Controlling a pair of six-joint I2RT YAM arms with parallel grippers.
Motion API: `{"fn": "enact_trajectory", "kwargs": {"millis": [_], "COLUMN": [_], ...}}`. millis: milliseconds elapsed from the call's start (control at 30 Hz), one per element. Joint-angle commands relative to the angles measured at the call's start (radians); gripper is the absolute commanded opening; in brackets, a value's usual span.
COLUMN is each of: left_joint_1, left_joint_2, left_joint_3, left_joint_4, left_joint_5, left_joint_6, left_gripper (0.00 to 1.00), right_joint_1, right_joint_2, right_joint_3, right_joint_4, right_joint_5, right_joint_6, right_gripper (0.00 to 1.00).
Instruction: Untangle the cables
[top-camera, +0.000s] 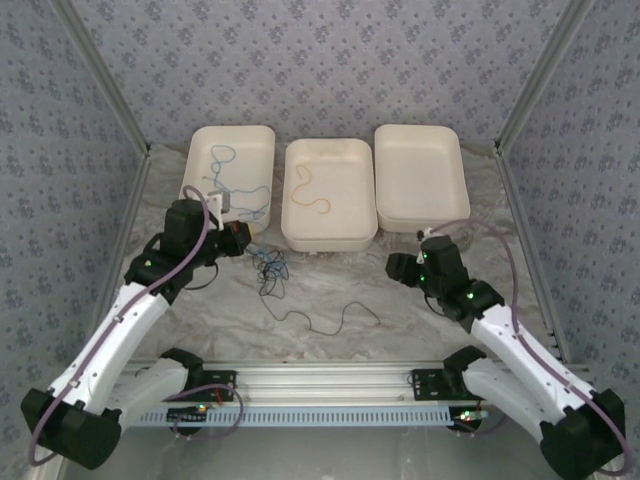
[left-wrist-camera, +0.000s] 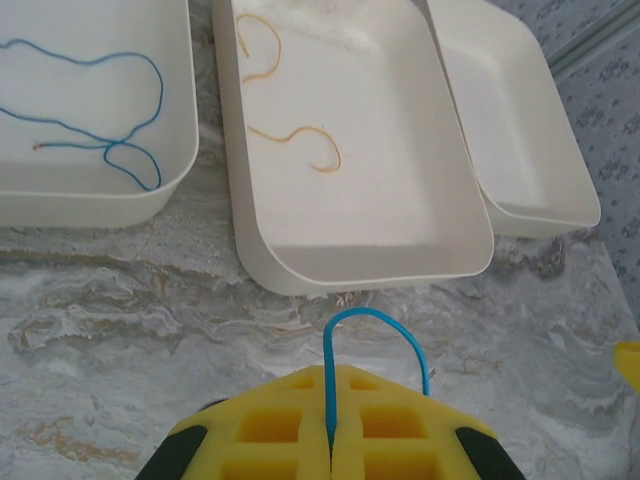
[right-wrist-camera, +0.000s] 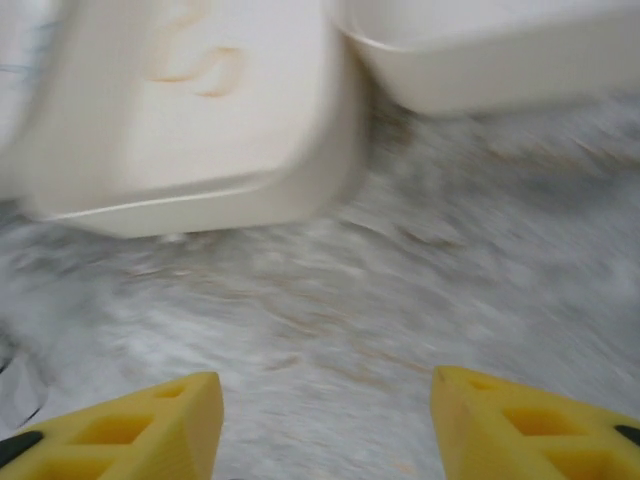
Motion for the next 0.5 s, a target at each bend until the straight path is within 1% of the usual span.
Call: {"fn": "enact_trajectory", "kwargs": {"millis": [0,33,100,167,233,300,367,467], "left_joint_1": [-0.019,-0.023,-0.030,-0.031,-0.031,-0.031,-0.032,-0.033], "left_joint_2": [-0.012,-0.014,-0.015,-0.015,-0.013,-0.014,-0.014,-0.016], "left_joint_3": [-0.014,-0.014,-0.014,-0.014,-0.012,-0.010,-0.008,-0.010], "left_joint_4": [0.047,0.048,0.049,0.052,0.053,0.050,0.046,0.044], "left_joint_5": [0.009,0.002,-0.006,-0.012,-0.017,-0.020,-0.026,-0.032], "left_joint_6": [0.002,0.000,-0.008,-0.015,-0.020,-0.021,-0.021,-0.021], "left_gripper": [0.00,0.00,0.00,0.00,0.00,0.00,0.00,0.00], "right_joint_1": [0.143,0.202,0.316,0.413,0.494,0.551,0.596,0.621], "right_joint_2": [-0.005,0.024,0.117,0.235,0.381,0.515,0.621,0.753], "right_joint_3": [-0.003,-0.002,0.010,0.020,0.034,0.081,0.148,0.239], "right_joint_4": [0.222,0.255,0.301,0.372,0.488,0.561,0.588,0.612], "right_joint_5": [-0.083,-0.097,-0.067,-0.030,-0.024,-0.014,0.010,0.007], "right_joint_6": [-0.237,-0.283,-0.332,-0.334,-0.306,-0.284,-0.292,-0.309], "right_gripper": [0.65,0.65,0.66,0.66,0.64,0.64,0.64,0.66]}}
